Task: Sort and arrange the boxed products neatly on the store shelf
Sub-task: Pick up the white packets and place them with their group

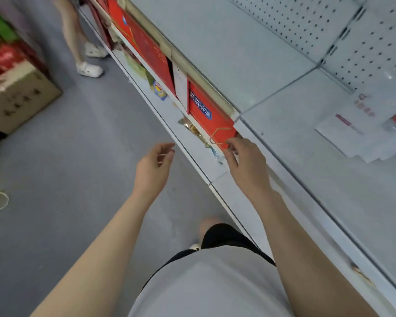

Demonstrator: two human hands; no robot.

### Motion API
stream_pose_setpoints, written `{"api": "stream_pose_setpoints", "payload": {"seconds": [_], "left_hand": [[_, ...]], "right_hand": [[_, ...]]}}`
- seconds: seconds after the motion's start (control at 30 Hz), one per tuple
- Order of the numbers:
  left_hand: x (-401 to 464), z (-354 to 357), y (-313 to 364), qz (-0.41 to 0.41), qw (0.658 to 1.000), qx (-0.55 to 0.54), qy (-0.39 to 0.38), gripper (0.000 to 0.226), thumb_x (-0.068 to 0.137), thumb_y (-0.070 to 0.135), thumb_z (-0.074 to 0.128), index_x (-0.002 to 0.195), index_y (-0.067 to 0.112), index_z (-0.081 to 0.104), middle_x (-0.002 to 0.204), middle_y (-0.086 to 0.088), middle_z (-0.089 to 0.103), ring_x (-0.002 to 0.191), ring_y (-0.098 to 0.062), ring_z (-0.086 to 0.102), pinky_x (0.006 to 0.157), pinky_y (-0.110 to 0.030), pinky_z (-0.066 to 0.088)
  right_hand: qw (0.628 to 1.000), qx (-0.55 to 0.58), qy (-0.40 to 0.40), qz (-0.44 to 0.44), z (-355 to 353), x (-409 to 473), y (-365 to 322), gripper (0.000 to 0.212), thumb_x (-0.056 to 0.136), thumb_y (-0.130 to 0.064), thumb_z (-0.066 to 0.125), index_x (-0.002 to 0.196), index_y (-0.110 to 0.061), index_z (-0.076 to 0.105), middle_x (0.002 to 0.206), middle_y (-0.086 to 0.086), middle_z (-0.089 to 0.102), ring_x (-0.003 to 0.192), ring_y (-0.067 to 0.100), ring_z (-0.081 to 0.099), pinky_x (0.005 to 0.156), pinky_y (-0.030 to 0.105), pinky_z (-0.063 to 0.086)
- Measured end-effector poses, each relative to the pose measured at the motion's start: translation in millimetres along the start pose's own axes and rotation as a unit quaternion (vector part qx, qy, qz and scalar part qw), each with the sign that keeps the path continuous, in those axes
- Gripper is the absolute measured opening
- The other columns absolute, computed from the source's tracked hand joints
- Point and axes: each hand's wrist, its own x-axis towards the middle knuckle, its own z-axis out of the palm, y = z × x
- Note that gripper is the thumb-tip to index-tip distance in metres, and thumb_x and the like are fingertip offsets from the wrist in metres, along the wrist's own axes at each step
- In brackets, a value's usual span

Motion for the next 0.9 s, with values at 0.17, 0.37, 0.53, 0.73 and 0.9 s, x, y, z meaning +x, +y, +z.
{"api": "stream_pose_setpoints", "payload": {"seconds": [0.17, 0.37, 0.53, 0.73, 0.9], "left_hand": [[103, -19, -5, 0.007, 1.0, -0.005, -0.007, 0.022, 0.096, 0.022, 0.054, 0.112, 0.036, 0.062, 0.099, 0.024, 0.066, 0.089, 0.007, 0.061, 0.068, -0.002, 0.041], [244, -55, 1, -0.002, 1.0, 0.007, 0.004, 0.023, 0.096, 0.022, 0.054, 0.111, 0.038, 0.061, 0.099, 0.022, 0.066, 0.088, 0.008, 0.06, 0.069, -0.001, 0.04], [369, -92, 14, -0.004, 1.0, 0.022, 0.016, 0.022, 0.096, 0.021, 0.053, 0.112, 0.031, 0.063, 0.098, 0.019, 0.065, 0.081, 0.014, 0.056, 0.067, 0.0, 0.039], [521, -132, 12, 0.043, 0.996, 0.07, -0.02, 0.024, 0.097, 0.022, 0.053, 0.12, 0.025, 0.061, 0.107, 0.012, 0.063, 0.085, 0.009, 0.057, 0.072, -0.006, 0.041], [645, -176, 20, 0.117, 0.984, 0.113, -0.067, 0.027, 0.096, 0.022, 0.054, 0.122, 0.022, 0.061, 0.106, 0.01, 0.063, 0.09, -0.01, 0.06, 0.085, -0.03, 0.049]], "right_hand": [[1.0, 0.007, -0.011, -0.013, 33, 104, -32, 0.03, 0.1, -0.028, 0.05, 0.125, -0.015, 0.06, 0.12, 0.006, 0.063, 0.108, 0.024, 0.057, 0.088, 0.037, 0.049], [1.0, 0.006, -0.014, -0.026, 61, 249, -69, 0.026, 0.1, -0.022, 0.053, 0.123, -0.014, 0.062, 0.114, 0.007, 0.063, 0.104, 0.027, 0.054, 0.09, 0.034, 0.041], [1.0, -0.011, -0.014, -0.026, 79, 374, -106, 0.03, 0.1, -0.022, 0.052, 0.127, -0.014, 0.061, 0.12, 0.007, 0.061, 0.11, 0.026, 0.052, 0.094, 0.032, 0.04], [0.999, -0.039, -0.019, -0.019, 116, 512, -149, 0.038, 0.101, -0.026, 0.051, 0.136, -0.013, 0.053, 0.133, 0.008, 0.053, 0.12, 0.027, 0.046, 0.101, 0.033, 0.036], [0.995, -0.095, -0.01, -0.006, 145, 618, -182, 0.043, 0.102, -0.028, 0.051, 0.141, -0.011, 0.048, 0.136, 0.013, 0.05, 0.122, 0.032, 0.046, 0.103, 0.035, 0.034]]}}
